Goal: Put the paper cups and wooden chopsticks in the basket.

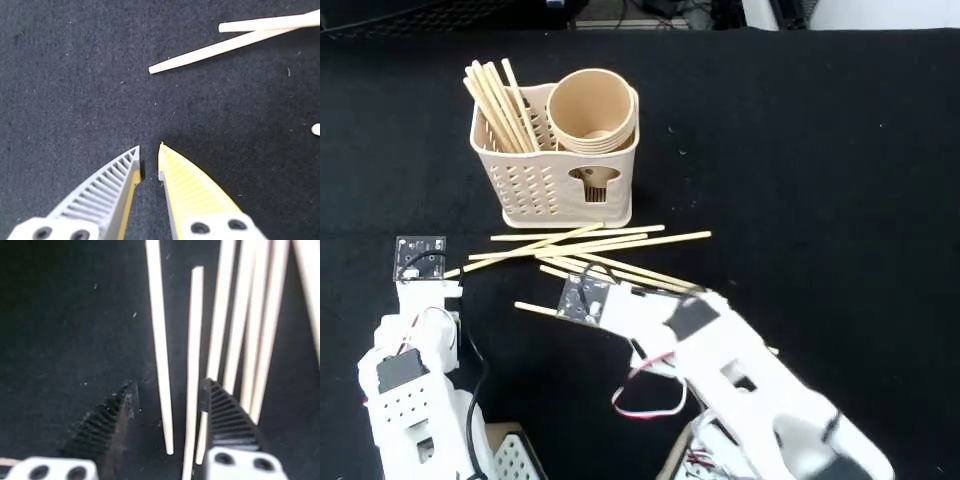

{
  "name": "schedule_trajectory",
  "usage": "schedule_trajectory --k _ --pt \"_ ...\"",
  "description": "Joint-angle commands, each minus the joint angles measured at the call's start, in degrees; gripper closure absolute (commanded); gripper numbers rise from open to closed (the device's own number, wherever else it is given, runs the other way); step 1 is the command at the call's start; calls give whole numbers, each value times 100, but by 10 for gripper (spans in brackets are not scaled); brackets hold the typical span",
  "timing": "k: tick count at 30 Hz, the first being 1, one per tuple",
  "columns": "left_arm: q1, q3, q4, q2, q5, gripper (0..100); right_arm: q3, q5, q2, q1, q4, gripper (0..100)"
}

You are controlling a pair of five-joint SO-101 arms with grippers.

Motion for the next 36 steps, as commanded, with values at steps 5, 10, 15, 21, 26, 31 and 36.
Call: schedule_trajectory --k 5,10,15,21,26,31,36 --pt "31 -13 -114 18 0 917 -884 -53 1349 -70 -484 770" --pt "31 -13 -105 18 0 917 -1007 -18 1974 -88 -756 822" --pt "31 -13 -114 18 0 917 -1059 -18 2105 -105 -703 891" --pt "31 -13 -114 18 0 917 -1068 -53 2105 -97 -703 984" --pt "31 -13 -114 18 0 917 -1077 -62 1921 -79 -703 986" --pt "31 -13 -114 18 0 917 -1095 -62 1156 -70 -273 986" --pt "31 -13 -114 18 0 917 -1086 -62 286 -70 176 986"
